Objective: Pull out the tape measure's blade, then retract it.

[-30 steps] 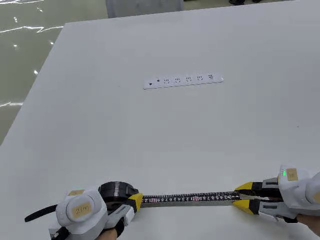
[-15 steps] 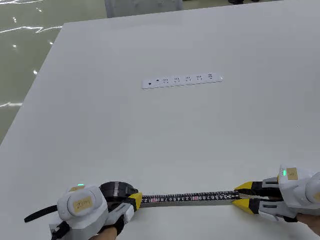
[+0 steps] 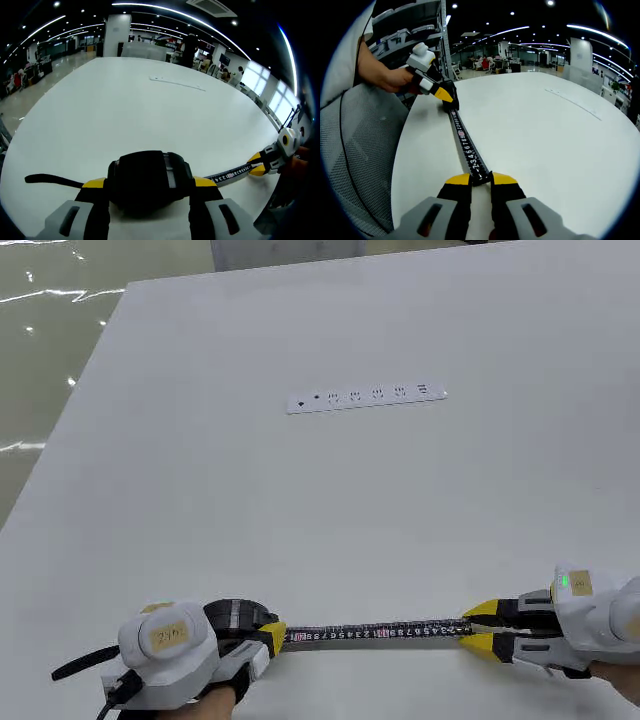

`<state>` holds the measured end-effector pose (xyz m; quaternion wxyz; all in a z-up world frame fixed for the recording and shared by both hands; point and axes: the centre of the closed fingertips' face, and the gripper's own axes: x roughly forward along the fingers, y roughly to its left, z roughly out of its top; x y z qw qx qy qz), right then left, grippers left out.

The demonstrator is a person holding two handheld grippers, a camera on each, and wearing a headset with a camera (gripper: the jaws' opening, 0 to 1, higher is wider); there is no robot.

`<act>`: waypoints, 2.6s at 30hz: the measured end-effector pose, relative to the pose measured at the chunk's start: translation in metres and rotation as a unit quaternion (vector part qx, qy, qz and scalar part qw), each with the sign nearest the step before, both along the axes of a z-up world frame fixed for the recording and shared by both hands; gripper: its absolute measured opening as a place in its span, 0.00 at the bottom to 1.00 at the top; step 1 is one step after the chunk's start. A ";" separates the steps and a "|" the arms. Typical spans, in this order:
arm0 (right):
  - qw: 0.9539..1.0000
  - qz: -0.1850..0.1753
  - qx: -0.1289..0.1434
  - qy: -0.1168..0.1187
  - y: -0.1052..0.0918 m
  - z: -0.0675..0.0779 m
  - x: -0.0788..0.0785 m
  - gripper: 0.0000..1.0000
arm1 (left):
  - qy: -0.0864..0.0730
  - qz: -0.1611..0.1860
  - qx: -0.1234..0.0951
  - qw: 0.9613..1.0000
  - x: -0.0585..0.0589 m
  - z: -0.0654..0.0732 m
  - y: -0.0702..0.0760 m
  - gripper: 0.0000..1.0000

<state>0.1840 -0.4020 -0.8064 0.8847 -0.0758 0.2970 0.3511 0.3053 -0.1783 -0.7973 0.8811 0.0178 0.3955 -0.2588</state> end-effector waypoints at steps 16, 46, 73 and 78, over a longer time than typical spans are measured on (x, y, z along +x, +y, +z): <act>0.999 0.017 0.033 -0.013 0.025 0.009 0.013 0.12 | 0.008 0.000 -0.008 1.000 0.000 0.000 -0.001 0.61; 0.995 0.044 0.091 -0.015 0.089 0.011 0.049 0.11 | 0.020 0.010 -0.036 0.999 0.000 0.002 0.000 0.61; 0.991 0.052 0.121 -0.011 0.112 0.012 0.065 0.11 | 0.039 0.028 -0.071 0.996 0.003 0.004 0.003 0.61; 0.992 0.055 0.117 -0.010 0.112 0.012 0.064 0.11 | 0.036 0.028 -0.068 0.997 0.002 0.003 0.002 0.61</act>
